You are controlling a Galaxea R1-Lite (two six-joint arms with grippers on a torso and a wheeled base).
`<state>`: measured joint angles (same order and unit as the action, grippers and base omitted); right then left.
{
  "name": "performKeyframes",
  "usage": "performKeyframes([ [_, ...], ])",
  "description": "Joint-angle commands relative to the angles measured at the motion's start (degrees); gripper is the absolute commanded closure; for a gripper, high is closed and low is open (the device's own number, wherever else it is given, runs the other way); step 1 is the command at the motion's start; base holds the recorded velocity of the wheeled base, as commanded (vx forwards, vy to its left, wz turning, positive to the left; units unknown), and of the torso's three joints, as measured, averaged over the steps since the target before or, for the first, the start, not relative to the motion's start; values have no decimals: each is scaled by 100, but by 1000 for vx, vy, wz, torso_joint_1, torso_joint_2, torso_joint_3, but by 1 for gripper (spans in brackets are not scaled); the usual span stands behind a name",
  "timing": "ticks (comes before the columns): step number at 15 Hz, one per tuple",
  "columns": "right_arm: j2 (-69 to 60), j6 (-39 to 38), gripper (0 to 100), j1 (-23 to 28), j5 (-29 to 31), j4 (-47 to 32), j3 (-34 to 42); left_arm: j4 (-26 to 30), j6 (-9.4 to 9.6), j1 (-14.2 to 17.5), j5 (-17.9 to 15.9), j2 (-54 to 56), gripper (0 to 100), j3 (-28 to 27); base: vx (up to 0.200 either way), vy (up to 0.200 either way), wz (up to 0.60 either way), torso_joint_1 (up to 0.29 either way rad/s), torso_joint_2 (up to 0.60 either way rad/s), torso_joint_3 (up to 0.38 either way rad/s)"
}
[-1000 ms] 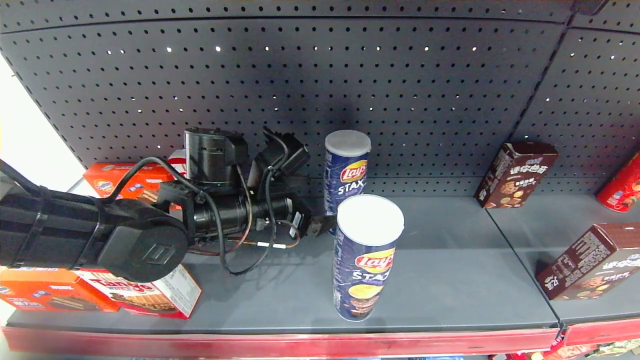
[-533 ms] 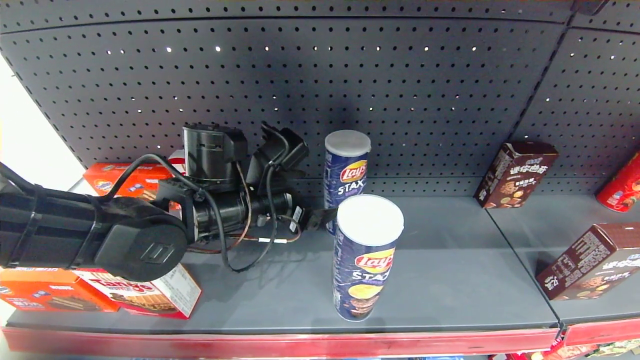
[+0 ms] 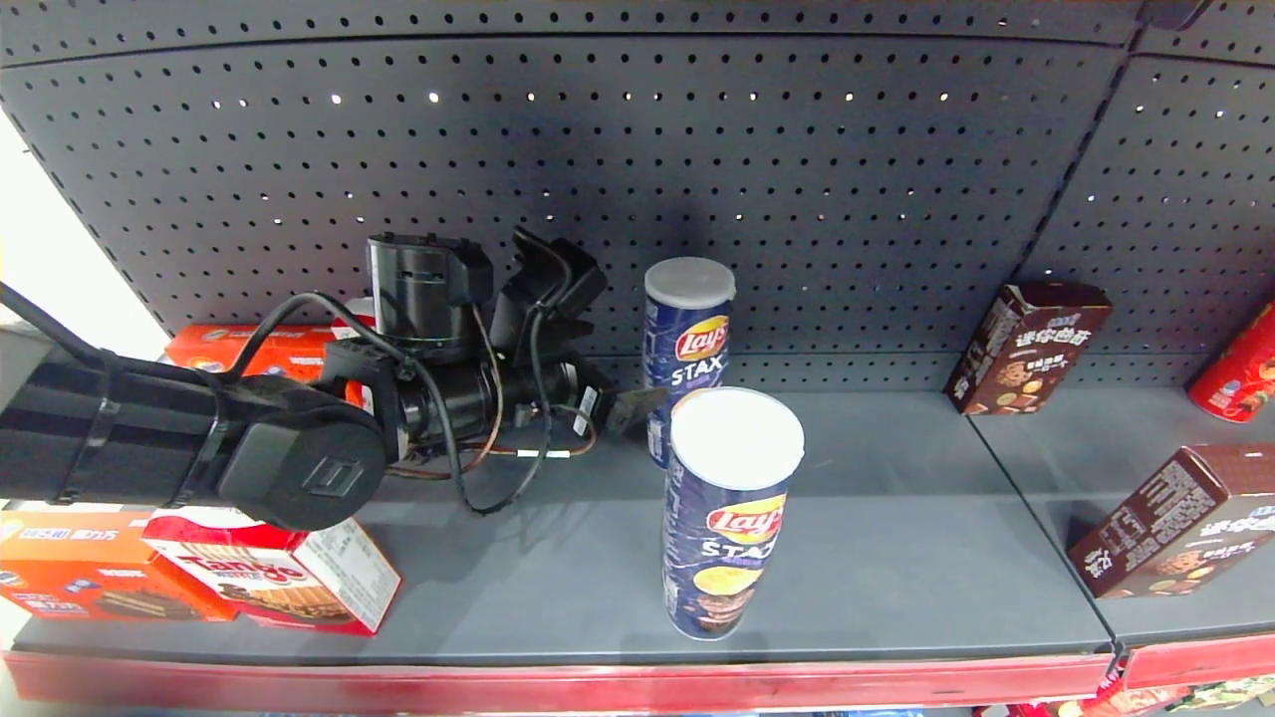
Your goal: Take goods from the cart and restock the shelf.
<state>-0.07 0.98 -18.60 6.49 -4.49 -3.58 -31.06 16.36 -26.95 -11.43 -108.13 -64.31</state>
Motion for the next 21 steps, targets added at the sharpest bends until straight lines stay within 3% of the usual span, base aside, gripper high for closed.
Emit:
performKeyframes([
  [1, 7, -1, 0, -3, 2, 0, -2, -5, -10, 32, 45, -85, 0, -109, 0, 0, 0, 0, 0, 0],
  [14, 7, -1, 0, -3, 11, 0, -2, -84, -28, 129, 203, -164, 0, -100, 0, 0, 0, 0, 0, 0],
  [21, 7, 8, 0, -3, 2, 0, -2, -93, 43, 85, 185, 864, 0, 788, 0, 0, 0, 0, 0, 0],
])
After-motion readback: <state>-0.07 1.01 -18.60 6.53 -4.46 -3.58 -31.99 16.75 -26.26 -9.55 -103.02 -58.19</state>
